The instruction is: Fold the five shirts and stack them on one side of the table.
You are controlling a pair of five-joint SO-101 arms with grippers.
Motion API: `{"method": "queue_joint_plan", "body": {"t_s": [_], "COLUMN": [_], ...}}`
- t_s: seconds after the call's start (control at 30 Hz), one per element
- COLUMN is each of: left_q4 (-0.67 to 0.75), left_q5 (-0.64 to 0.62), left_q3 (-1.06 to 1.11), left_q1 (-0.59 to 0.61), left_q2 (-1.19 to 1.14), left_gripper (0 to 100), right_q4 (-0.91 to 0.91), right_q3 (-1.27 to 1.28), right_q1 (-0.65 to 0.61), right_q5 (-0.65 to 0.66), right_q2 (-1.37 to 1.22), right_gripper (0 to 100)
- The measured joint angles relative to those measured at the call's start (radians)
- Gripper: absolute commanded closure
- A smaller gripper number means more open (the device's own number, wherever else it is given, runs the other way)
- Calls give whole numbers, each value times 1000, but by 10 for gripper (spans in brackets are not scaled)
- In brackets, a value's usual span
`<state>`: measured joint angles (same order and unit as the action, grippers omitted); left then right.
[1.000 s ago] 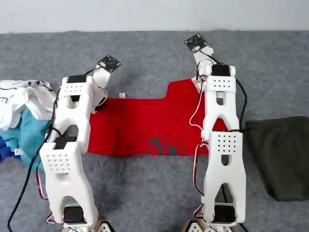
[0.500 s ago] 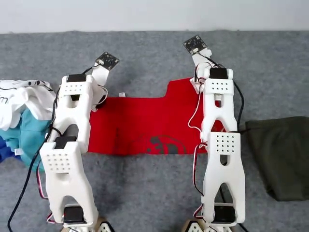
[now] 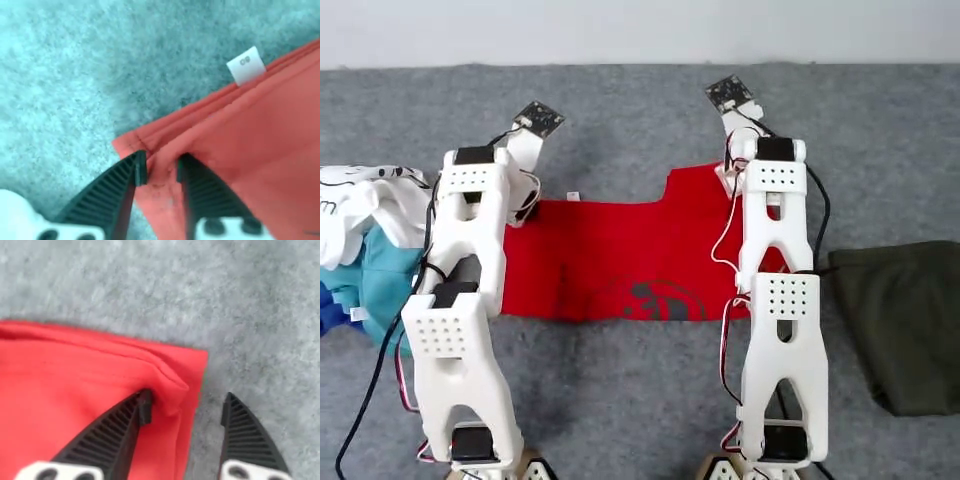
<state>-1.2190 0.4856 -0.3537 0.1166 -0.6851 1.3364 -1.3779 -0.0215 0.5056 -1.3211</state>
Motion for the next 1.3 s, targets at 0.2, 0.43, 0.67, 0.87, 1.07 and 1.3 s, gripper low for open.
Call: {"method": "queue_joint_plan", "body": {"t_s": [0.2, 0.43, 0.67, 0.87, 1.07, 1.3], "left_q4": [9, 66, 64, -166, -485, -512], "left_q5": [-109, -199, -213, -213, -219, -293], "left_q3": [-78, -118, -118, -238, -379, -127], "left_q1": [34, 84, 92, 91, 84, 133], "left_q2": [0, 0, 0, 21, 80, 222], "left_gripper": [805, 805, 806, 807, 809, 809], "right_q4": [51, 5, 12, 242, 417, 417], "right_q3": [0, 0, -15, -187, -232, 118], "right_q1": [-8, -9, -9, 40, 135, 229], "right_q5": [54, 57, 5, 5, 5, 5], "right_q2": [14, 14, 31, 190, 338, 582], "right_gripper": [732, 732, 732, 731, 733, 734]}}
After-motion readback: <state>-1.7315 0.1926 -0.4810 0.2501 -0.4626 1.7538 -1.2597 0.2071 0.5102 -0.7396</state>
